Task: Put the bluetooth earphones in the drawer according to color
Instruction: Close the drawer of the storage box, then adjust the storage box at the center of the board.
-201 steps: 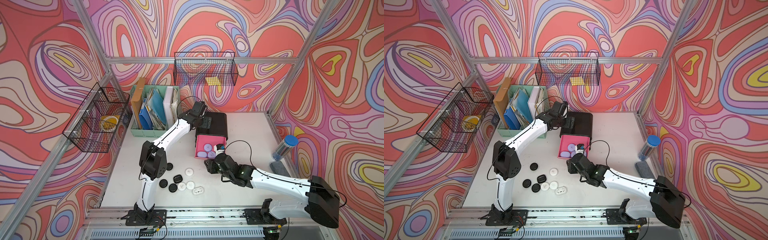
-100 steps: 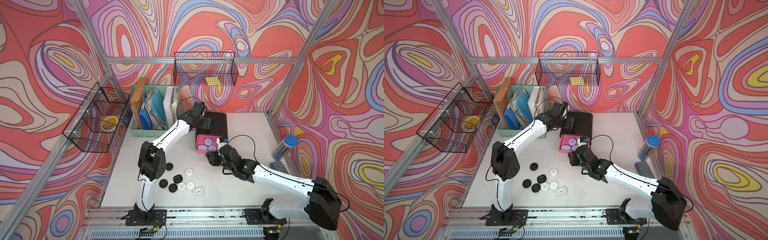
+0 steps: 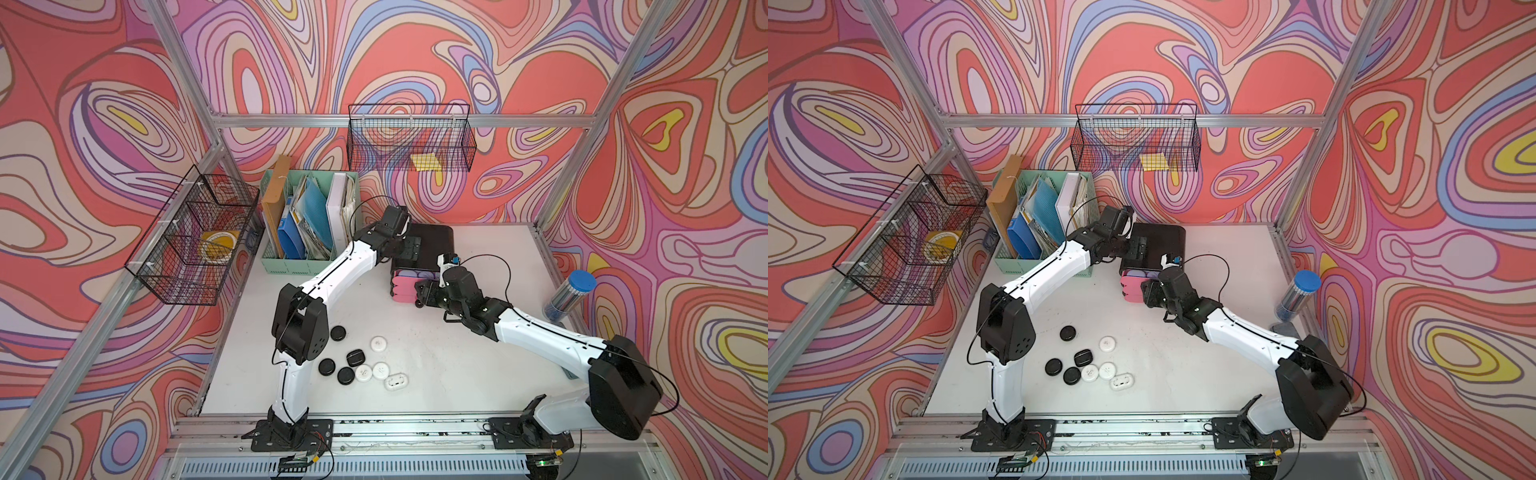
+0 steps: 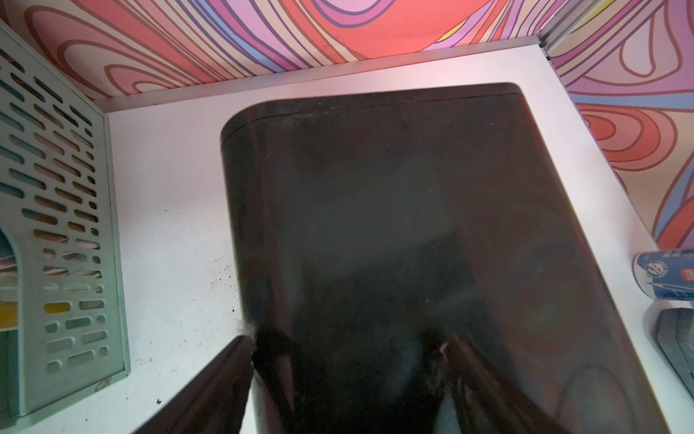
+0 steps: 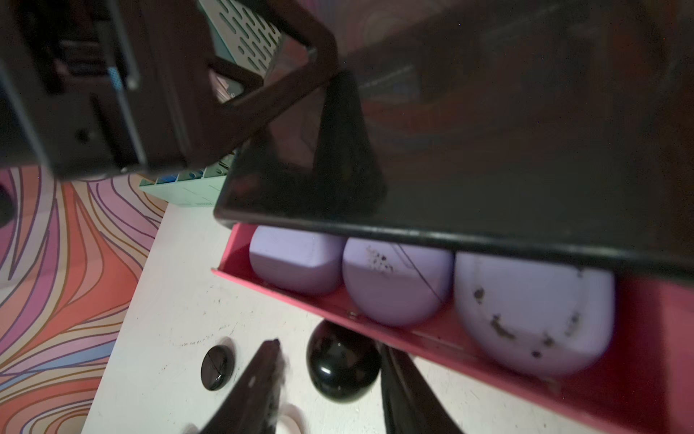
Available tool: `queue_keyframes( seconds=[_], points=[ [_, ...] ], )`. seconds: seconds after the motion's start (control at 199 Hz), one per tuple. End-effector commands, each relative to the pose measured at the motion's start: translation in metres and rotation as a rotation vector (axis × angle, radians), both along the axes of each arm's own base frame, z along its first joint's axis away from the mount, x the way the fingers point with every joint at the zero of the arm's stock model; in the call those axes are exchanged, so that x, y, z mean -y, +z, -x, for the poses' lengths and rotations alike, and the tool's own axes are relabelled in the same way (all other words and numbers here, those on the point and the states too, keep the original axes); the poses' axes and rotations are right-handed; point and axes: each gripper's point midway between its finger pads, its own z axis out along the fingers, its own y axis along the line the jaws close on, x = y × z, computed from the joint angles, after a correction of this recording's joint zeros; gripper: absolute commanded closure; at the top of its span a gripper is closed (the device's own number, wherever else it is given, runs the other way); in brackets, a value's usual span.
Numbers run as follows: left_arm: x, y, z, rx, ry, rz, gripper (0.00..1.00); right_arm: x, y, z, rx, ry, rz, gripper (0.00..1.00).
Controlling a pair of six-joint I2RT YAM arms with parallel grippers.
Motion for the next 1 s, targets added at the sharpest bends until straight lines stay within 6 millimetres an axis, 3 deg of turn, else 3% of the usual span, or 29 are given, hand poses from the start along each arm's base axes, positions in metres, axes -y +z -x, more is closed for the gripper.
queue_keyframes(
  seconds=[0.0,0.201,0.356,0.597,0.807,0.993],
  points=[
    [-0.015,-0.035,0.022,-0.126,-0.008,-0.082,0.15,-0.003,0.017,-0.022,0.058,0.017,-0.038,0.55],
    [-0.016,-0.031,0.025,-0.127,-0.010,-0.076,0.15,-0.002,0.030,-0.029,0.081,0.039,-0.050,0.55],
    [-0.016,-0.026,0.026,-0.118,-0.010,-0.065,0.16,0.004,0.037,-0.009,0.066,0.060,-0.072,0.52],
    [-0.018,-0.025,0.026,-0.117,-0.004,-0.068,0.16,0.024,0.014,0.024,0.004,0.045,-0.074,0.45],
    [-0.020,-0.024,0.025,-0.117,0.002,-0.069,0.15,0.033,0.000,0.013,-0.032,-0.017,-0.025,0.71],
    [-0.022,-0.027,0.025,-0.123,0.004,-0.078,0.15,0.030,-0.002,-0.016,-0.042,-0.027,-0.007,0.76]
  ],
)
